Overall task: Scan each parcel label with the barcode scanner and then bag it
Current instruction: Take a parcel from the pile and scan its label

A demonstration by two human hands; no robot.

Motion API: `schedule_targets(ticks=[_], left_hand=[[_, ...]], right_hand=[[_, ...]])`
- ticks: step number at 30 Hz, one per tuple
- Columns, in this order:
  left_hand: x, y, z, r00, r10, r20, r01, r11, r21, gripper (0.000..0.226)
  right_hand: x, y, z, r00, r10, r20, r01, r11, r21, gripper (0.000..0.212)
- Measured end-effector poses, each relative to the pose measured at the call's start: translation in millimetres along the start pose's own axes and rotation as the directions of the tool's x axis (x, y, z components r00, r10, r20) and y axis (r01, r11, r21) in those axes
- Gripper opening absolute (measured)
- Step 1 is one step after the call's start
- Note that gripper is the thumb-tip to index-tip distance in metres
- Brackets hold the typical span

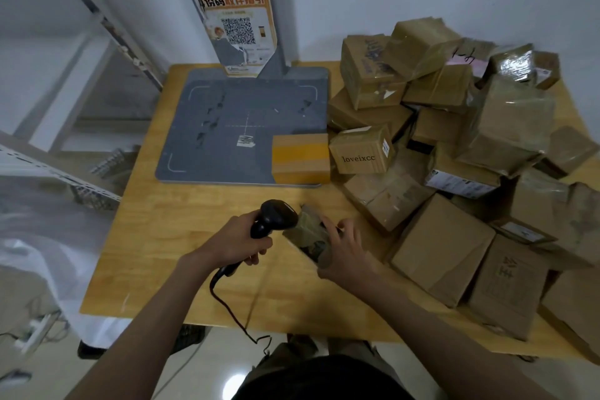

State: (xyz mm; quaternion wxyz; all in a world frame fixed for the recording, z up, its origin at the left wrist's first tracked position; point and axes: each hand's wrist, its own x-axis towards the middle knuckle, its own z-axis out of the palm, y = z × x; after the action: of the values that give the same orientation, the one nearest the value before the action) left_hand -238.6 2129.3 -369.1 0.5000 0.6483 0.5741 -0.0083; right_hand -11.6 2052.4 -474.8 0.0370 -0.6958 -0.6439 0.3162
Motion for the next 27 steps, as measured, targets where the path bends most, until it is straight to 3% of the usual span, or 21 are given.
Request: schedule_targets(ticks=[7, 12, 15, 19, 27], left_hand=[[-6.1, -3.4, -6.2, 1.0, -0.009, -0.022, 0.009, 1.0, -0.013, 0.03], [-10.2, -5.4, -4.1, 1.0, -0.021, -0.005, 0.021, 1.0, -0.019, 0.031], [-11.3, -6.7, -4.1, 1.0, -0.024, -0.006, 0.023, 1.0, -0.012, 0.033], [-11.2, -5.2, -7.5, 1.0, 0.005, -0.017, -0.005, 1.0, 0.008, 0.037], [-11.3, 9.6, -19.2, 0.995, 0.098, -0.001, -0.098, 0.993, 0.06, 0.058]], right_hand=[[29.1, 20.1, -14.7, 0.995, 0.044, 0.093, -0.08, 0.903, 0.422, 0.066], [42.1, 27.4, -18.4, 0.993, 0.115, 0.005, -0.104, 0.88, 0.463, 0.056], [33.3, 25.4, -12.3, 0.991, 0.13, -0.031, -0.096, 0.855, 0.51, 0.07], [16.0, 24.3, 2.5, 0.993, 0.115, -0.022, -0.104, 0.953, 0.285, 0.127], [22.8, 20.9, -12.5, 0.996, 0.054, -0.066, -0.038, 0.974, 0.222, 0.126]])
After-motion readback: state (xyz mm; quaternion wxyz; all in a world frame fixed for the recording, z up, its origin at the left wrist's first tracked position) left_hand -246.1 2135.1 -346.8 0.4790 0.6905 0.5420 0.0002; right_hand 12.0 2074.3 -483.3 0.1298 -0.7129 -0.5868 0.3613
